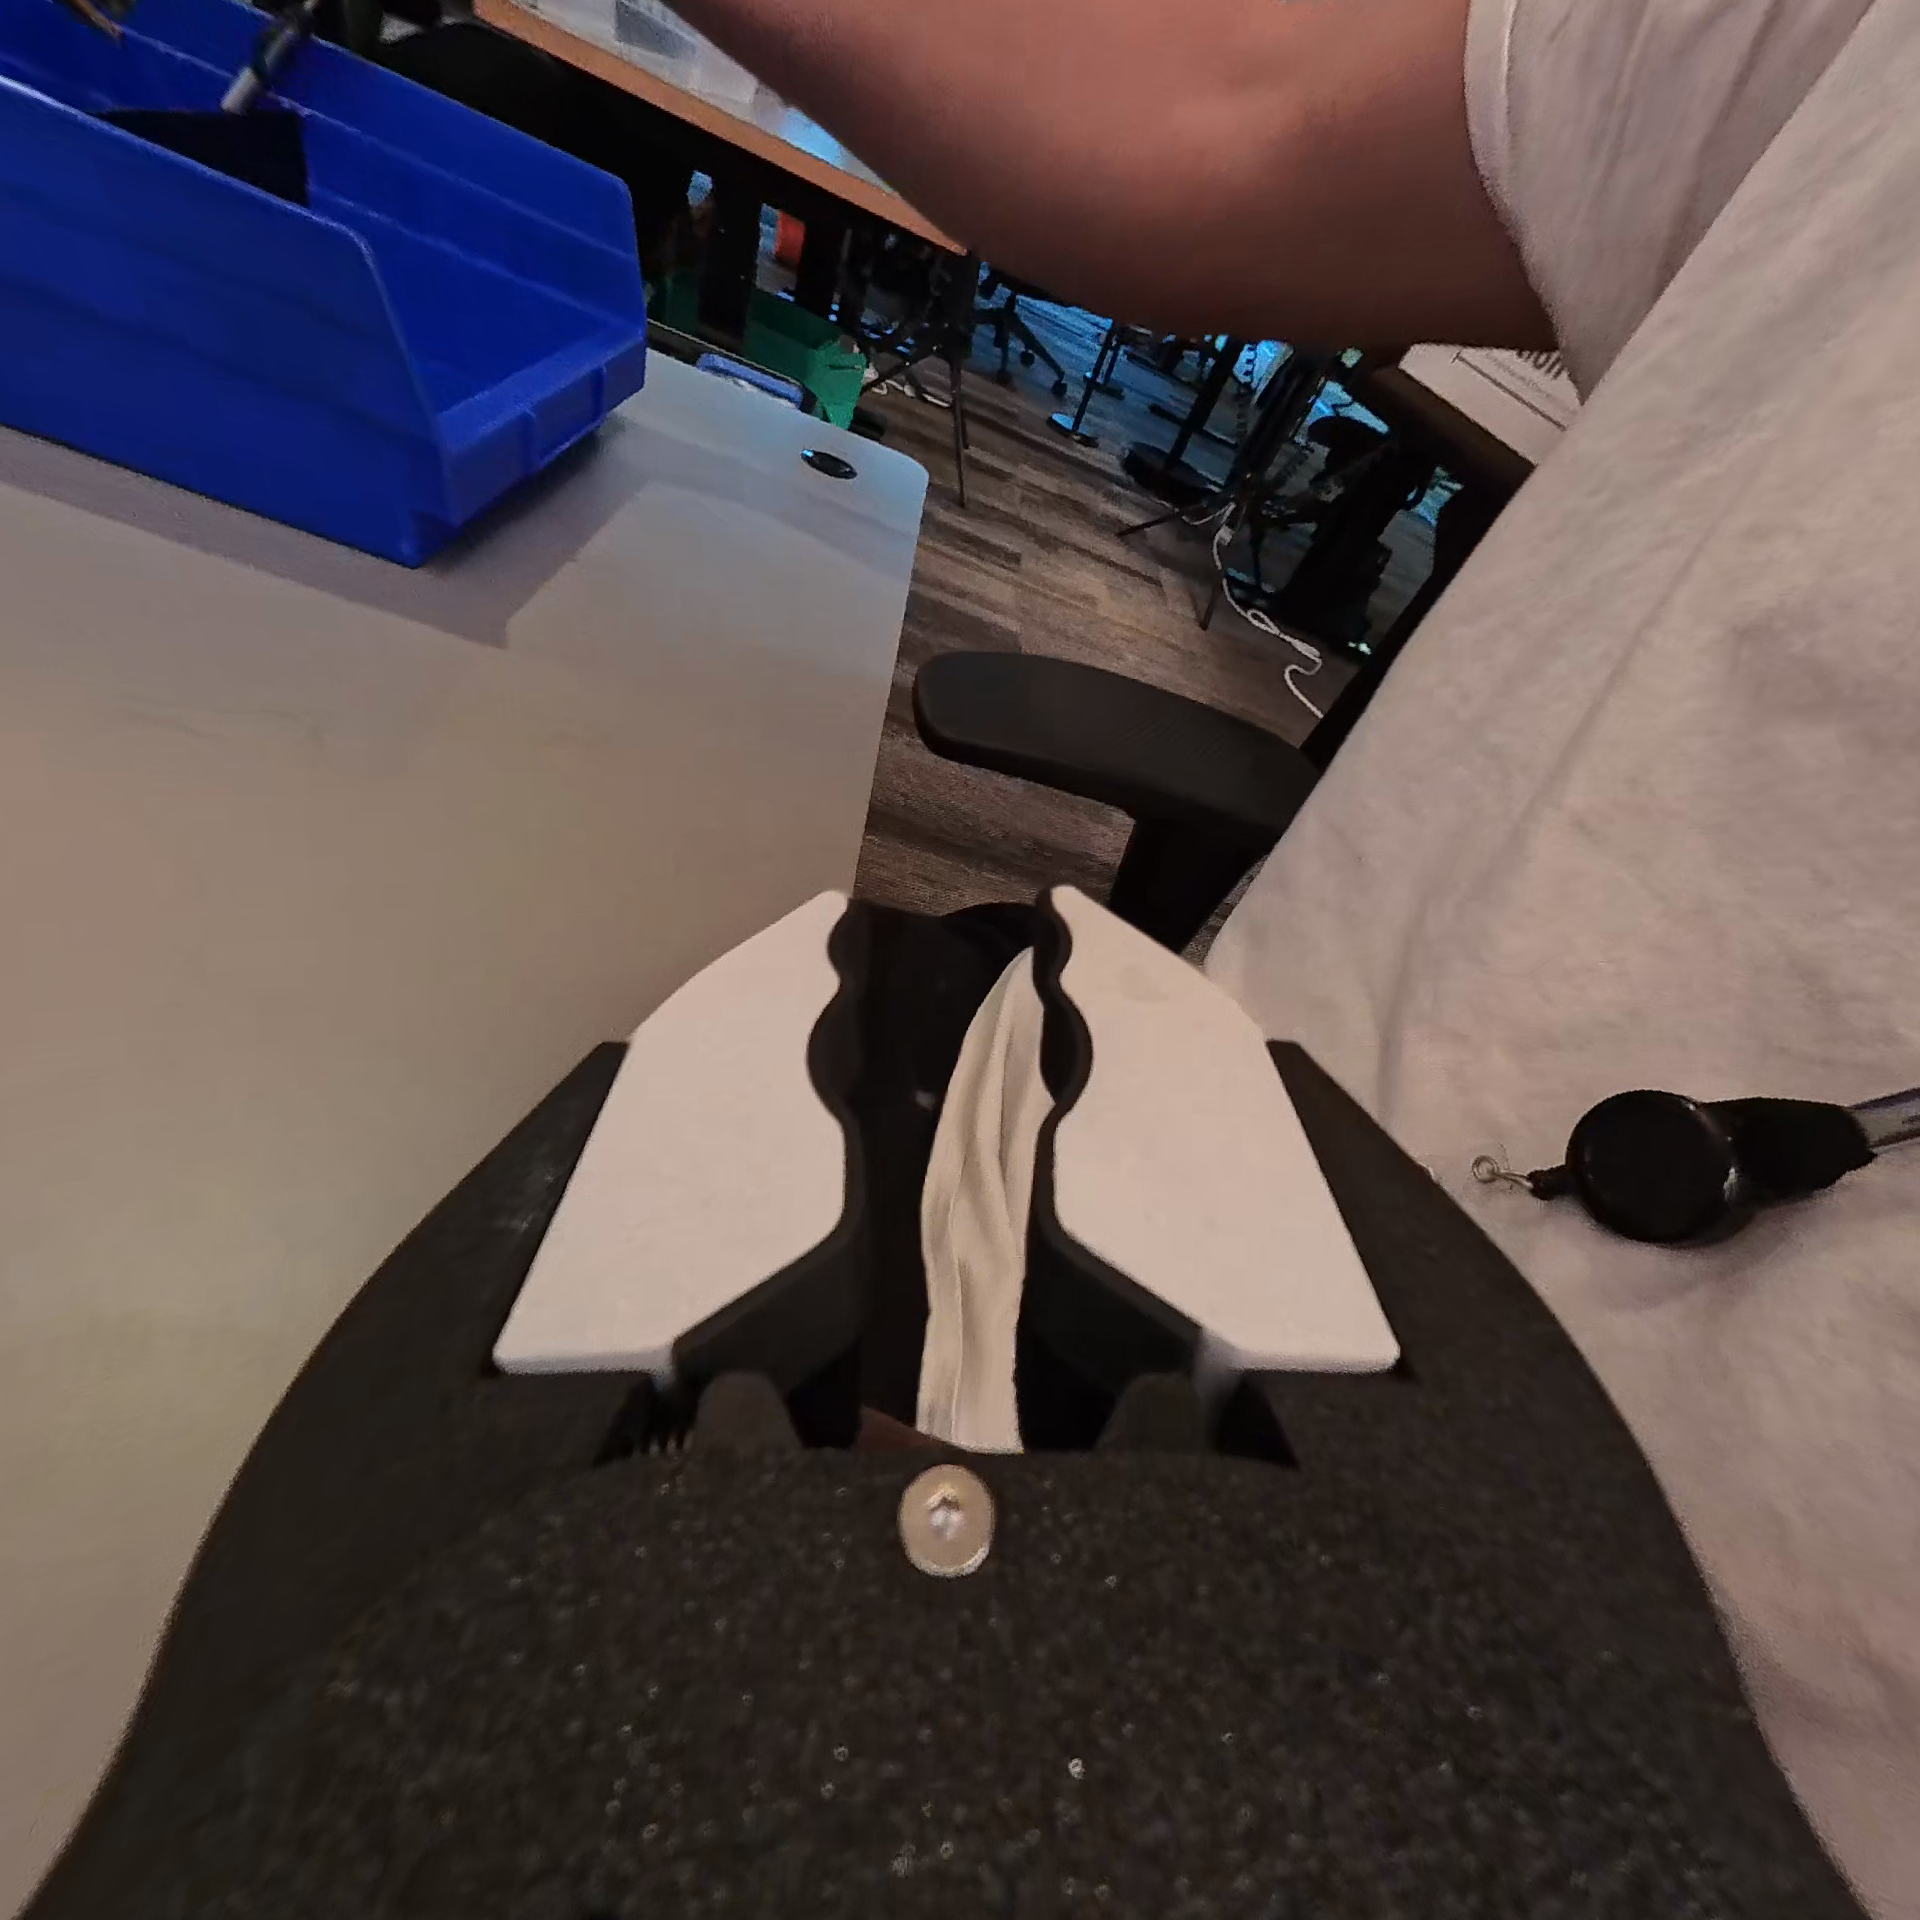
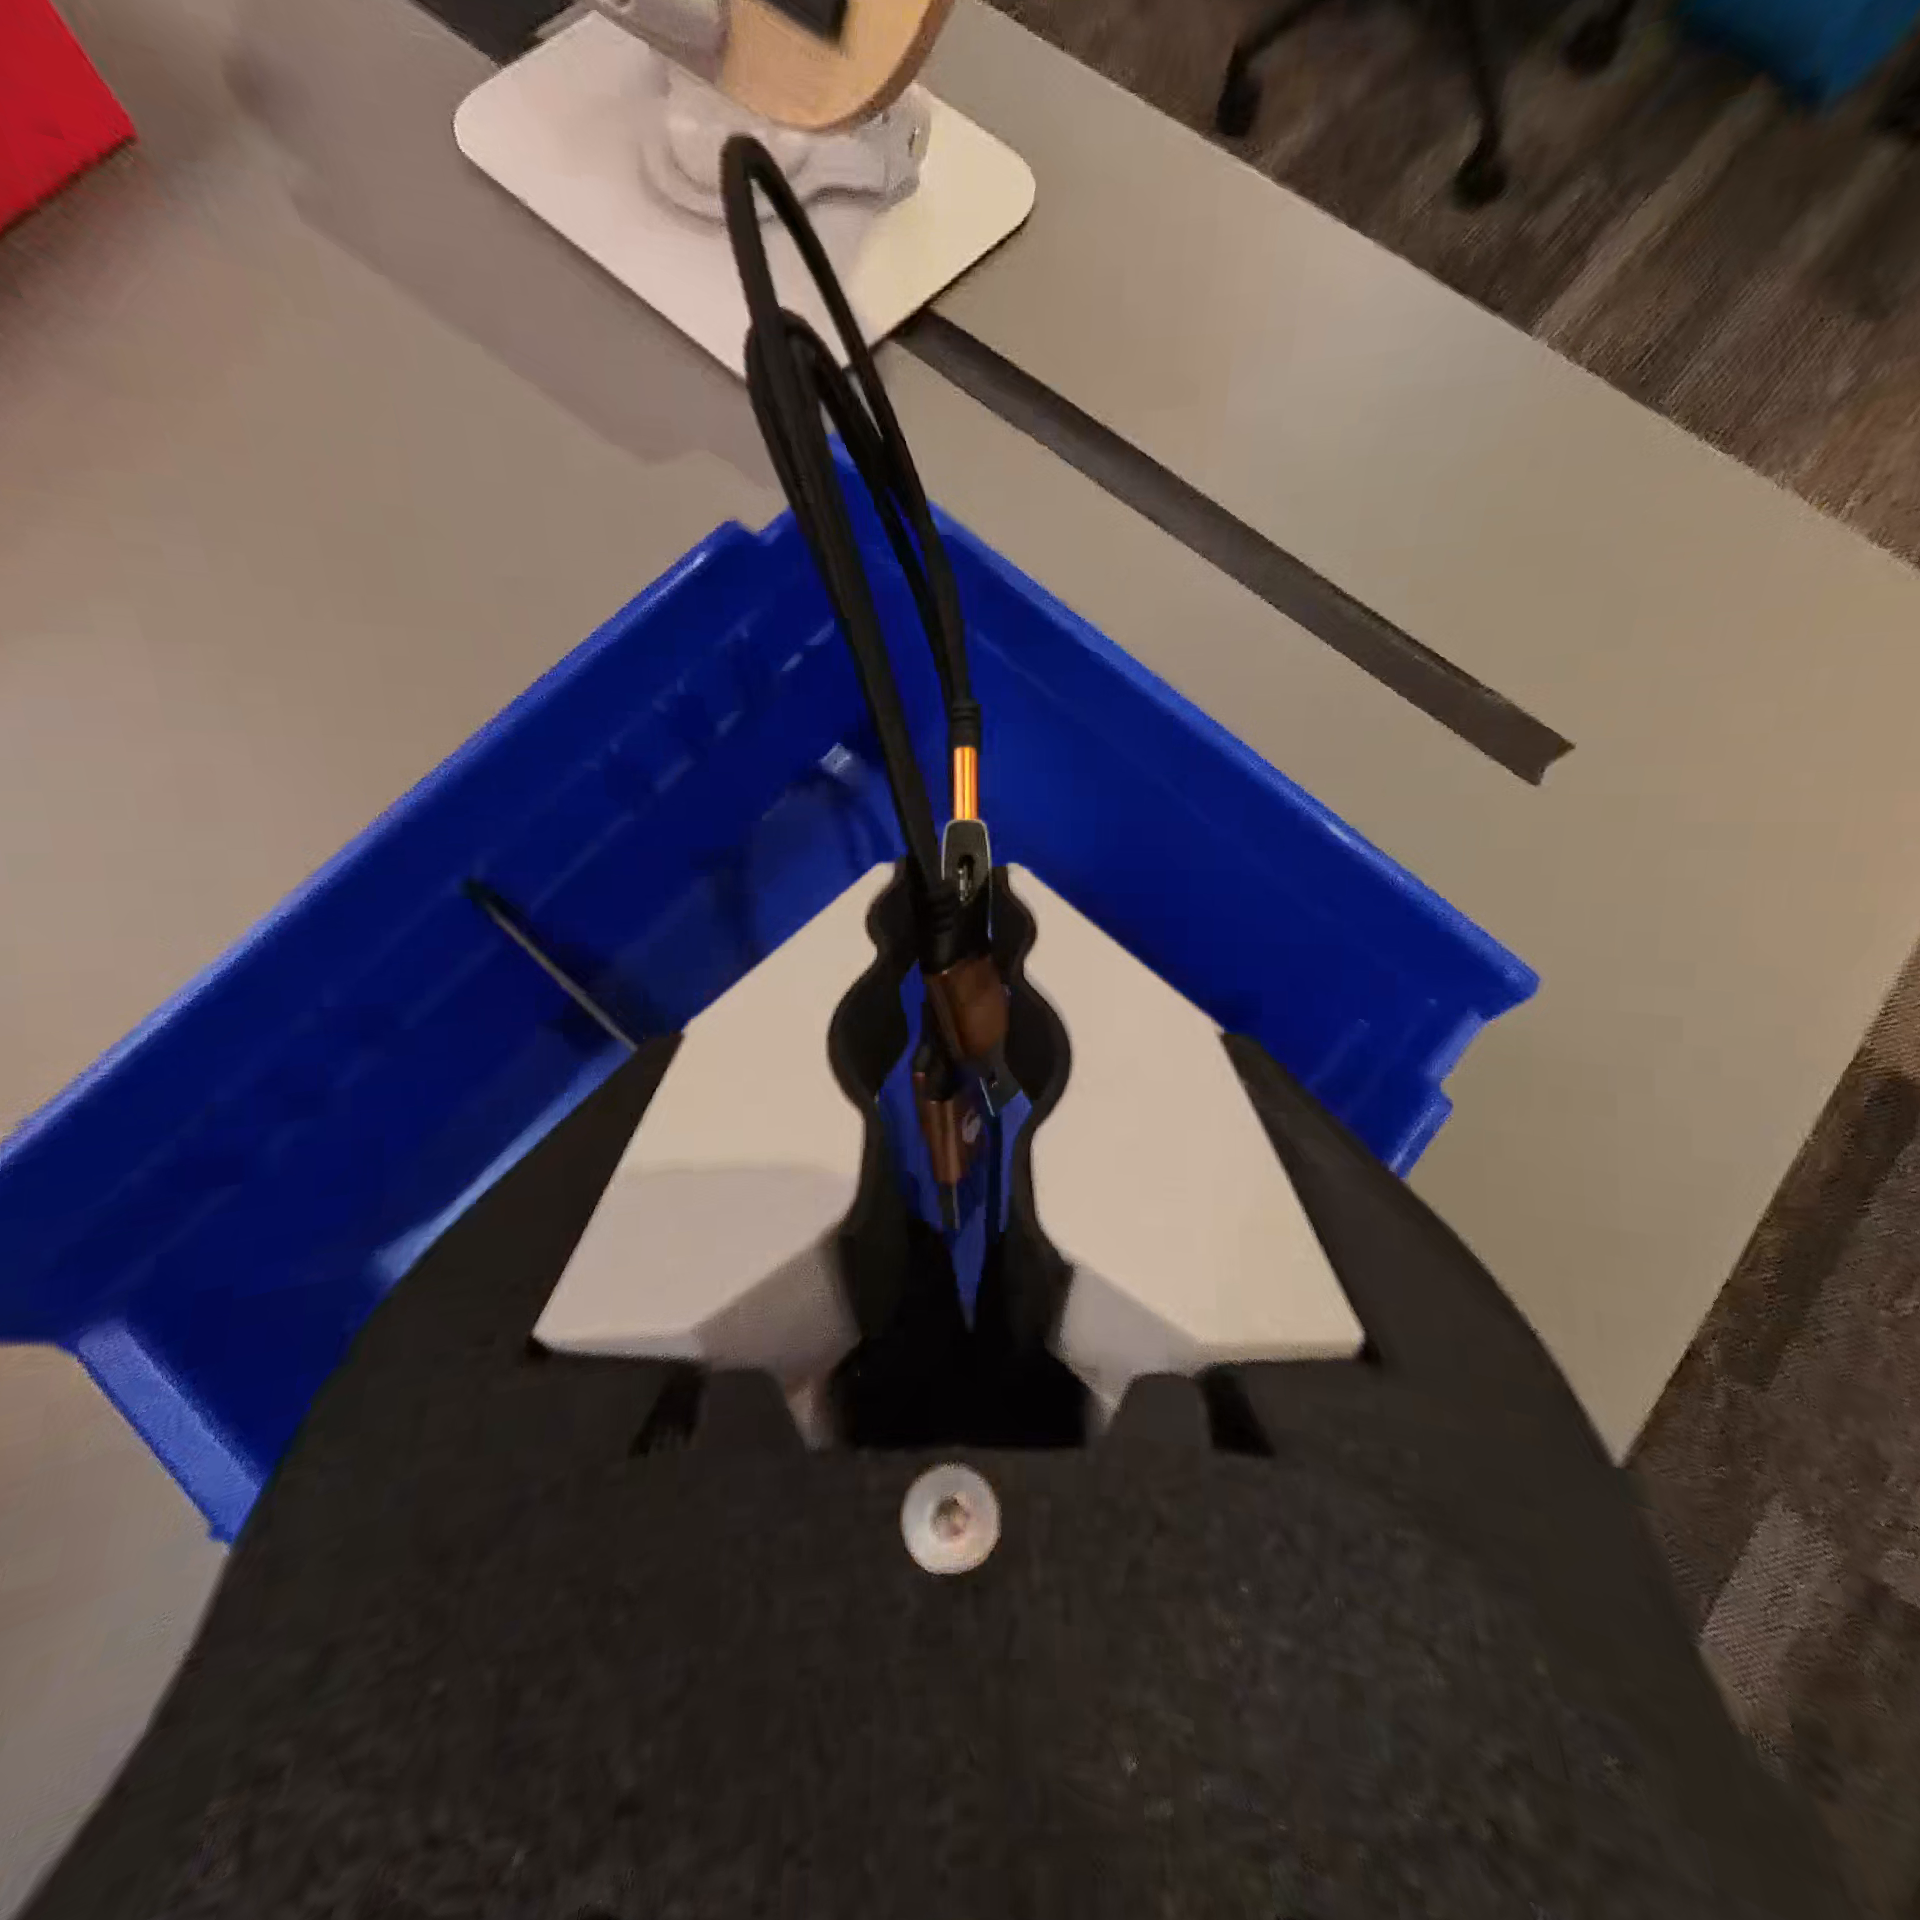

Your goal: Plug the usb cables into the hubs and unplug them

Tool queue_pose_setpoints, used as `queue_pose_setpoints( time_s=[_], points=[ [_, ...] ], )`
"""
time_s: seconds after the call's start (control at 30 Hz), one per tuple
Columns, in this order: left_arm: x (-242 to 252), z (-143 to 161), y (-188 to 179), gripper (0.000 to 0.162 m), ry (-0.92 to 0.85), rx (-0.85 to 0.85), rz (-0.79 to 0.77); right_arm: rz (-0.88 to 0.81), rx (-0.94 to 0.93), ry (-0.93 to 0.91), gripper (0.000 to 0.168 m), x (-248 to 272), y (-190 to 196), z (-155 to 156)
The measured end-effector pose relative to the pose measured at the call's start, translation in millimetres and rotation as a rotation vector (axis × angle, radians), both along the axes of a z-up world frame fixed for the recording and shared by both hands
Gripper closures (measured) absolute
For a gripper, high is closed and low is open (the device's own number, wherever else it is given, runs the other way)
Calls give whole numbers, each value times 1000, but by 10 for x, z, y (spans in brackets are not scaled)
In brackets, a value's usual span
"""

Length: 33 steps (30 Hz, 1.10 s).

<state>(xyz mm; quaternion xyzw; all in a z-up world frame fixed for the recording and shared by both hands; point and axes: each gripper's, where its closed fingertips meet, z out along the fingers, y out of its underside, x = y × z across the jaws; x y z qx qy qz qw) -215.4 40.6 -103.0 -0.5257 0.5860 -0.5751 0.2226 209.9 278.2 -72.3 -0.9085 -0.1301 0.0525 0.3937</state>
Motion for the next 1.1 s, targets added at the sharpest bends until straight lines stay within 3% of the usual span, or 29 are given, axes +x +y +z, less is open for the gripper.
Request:
queue_pose_setpoints(
  time_s=[0.07,0.2,0.37,0.53,0.63,0.73,0.87,0.93,1.1],
  points=[
    [-23,-21,17,132,9,-9,13,-35,-70,32,157,25,67,-31],
    [-55,-22,52,132,7,-24,38,64,-242,144,153,-218,127,-132],
    [-62,-86,120,132,28,-29,51,146,-316,103,152,-546,366,-253],
    [-93,-75,183,132,24,-19,80,213,-404,93,152,-900,273,-545],
    [-117,-70,270,132,20,-5,128,152,-295,100,135,-901,283,-385],
    [-150,-54,467,132,6,61,230,11,-68,58,131,-742,180,109],
    [-260,37,863,133,-10,206,421,-201,318,-4,132,-806,-338,804],
    [-330,82,1041,134,-3,244,492,-181,415,51,134,-1237,-661,735],
    [-563,127,1391,134,122,225,554,-141,457,246,140,-2348,-1209,-155]
  ],
)
